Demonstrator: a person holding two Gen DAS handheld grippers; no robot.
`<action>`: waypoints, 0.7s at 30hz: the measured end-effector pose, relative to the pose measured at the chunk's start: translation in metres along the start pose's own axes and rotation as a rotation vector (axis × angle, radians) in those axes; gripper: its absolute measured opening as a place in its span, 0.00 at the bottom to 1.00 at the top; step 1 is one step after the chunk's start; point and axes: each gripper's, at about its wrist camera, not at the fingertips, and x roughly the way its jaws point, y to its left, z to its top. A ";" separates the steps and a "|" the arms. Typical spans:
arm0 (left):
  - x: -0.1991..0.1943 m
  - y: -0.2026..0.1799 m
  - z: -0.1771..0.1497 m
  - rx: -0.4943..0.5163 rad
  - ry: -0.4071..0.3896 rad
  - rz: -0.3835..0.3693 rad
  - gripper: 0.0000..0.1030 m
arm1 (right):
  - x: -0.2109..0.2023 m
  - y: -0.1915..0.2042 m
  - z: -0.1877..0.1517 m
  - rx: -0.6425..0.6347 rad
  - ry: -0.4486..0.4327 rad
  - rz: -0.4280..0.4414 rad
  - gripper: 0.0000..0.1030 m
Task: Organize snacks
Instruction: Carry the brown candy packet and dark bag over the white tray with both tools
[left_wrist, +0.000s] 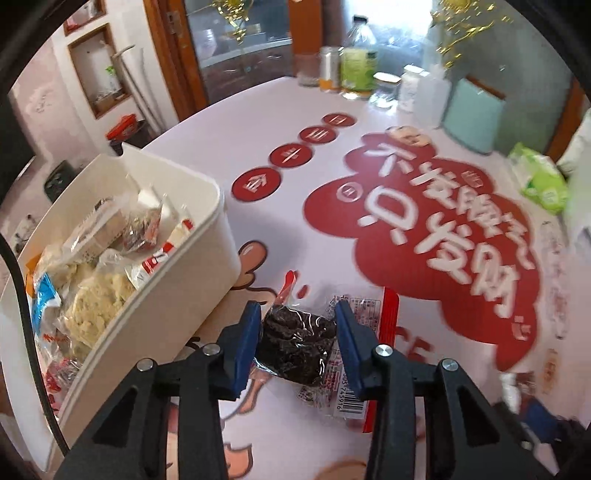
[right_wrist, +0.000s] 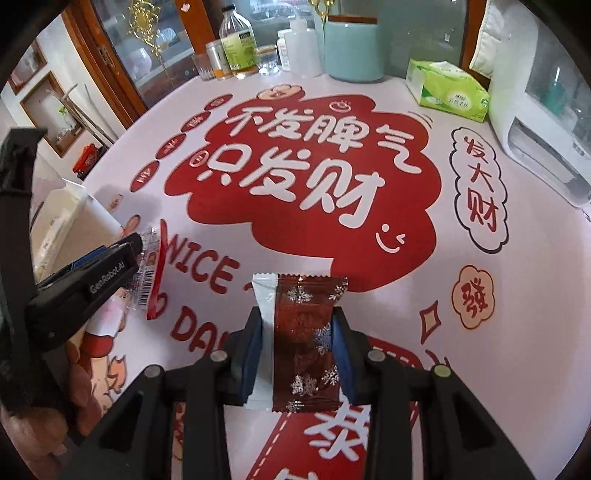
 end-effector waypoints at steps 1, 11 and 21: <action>-0.008 0.001 0.002 0.004 -0.003 -0.022 0.38 | -0.004 0.002 -0.001 0.001 -0.008 0.004 0.35; -0.090 0.042 0.022 0.149 -0.007 -0.159 0.38 | -0.056 0.041 -0.005 -0.024 -0.098 0.068 0.35; -0.123 0.136 0.019 0.200 -0.002 -0.110 0.38 | -0.095 0.113 0.002 -0.140 -0.174 0.172 0.35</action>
